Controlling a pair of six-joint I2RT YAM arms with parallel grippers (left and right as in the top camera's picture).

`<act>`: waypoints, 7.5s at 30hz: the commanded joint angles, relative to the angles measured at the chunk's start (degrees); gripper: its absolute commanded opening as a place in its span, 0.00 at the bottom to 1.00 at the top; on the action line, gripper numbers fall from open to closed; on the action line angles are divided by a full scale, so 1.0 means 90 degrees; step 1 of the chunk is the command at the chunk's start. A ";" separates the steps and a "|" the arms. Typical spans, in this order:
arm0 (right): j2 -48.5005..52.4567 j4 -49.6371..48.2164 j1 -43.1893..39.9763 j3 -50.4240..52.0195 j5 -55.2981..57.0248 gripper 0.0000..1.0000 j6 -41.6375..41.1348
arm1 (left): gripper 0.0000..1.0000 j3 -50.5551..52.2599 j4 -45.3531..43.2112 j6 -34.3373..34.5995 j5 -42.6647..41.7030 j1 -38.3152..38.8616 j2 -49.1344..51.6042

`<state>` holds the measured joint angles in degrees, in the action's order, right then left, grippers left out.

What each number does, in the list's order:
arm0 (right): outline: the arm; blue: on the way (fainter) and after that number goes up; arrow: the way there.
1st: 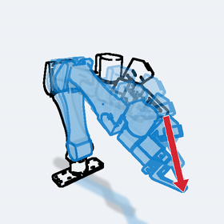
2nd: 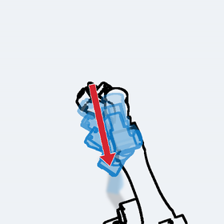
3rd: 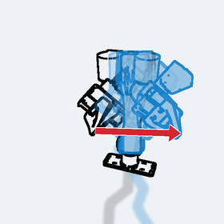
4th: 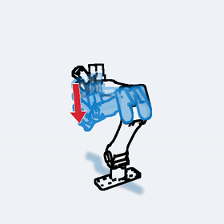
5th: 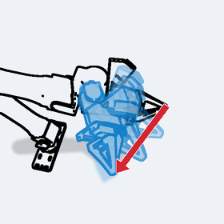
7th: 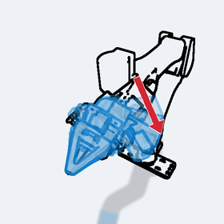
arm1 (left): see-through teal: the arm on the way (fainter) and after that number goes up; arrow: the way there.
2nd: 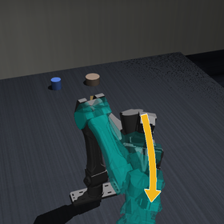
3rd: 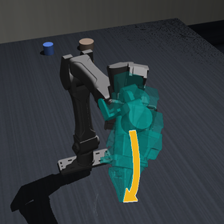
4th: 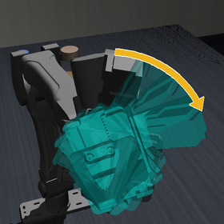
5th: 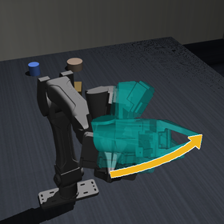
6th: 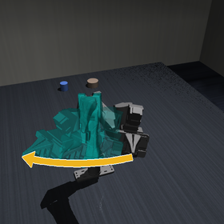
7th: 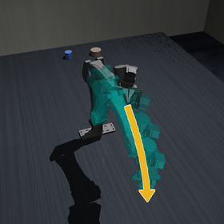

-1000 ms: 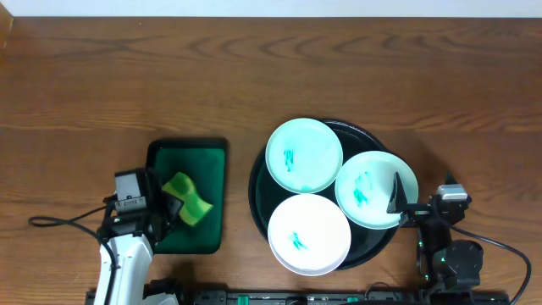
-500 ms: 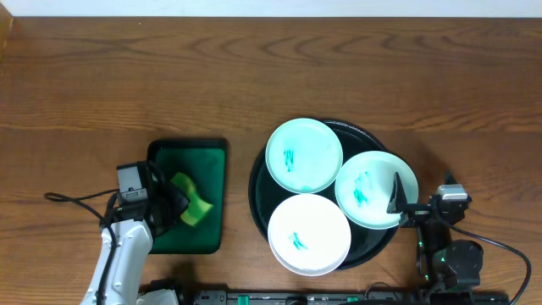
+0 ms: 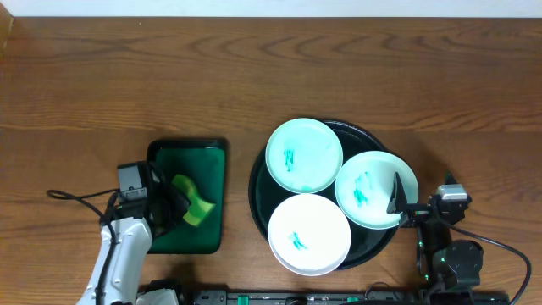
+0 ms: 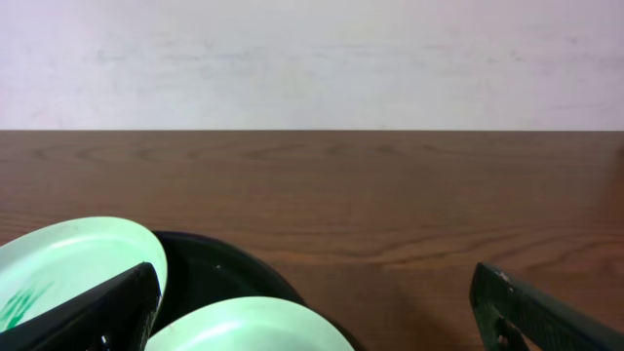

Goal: Clean dirty plates on tray and stack at the side

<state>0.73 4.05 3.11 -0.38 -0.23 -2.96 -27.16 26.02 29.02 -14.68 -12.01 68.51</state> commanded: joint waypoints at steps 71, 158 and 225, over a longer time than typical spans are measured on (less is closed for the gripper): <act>-0.0010 0.0027 -0.0046 0.0010 -0.0005 0.99 0.0051 | 0.07 -0.2181 0.2407 -0.1124 0.1107 0.1375 0.2183; -0.0007 0.0027 -0.0046 0.0010 -0.0005 0.99 0.0051 | 0.07 -0.2171 0.1049 -0.4092 -0.2754 -0.0238 0.3840; -0.0010 0.0027 -0.0046 0.0010 -0.0005 0.99 0.0051 | 0.07 -0.2516 0.3385 0.1362 0.5127 0.2720 0.2742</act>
<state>0.73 4.03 3.11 -0.38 -0.23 -2.96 -48.49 56.45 39.75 29.93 11.75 92.12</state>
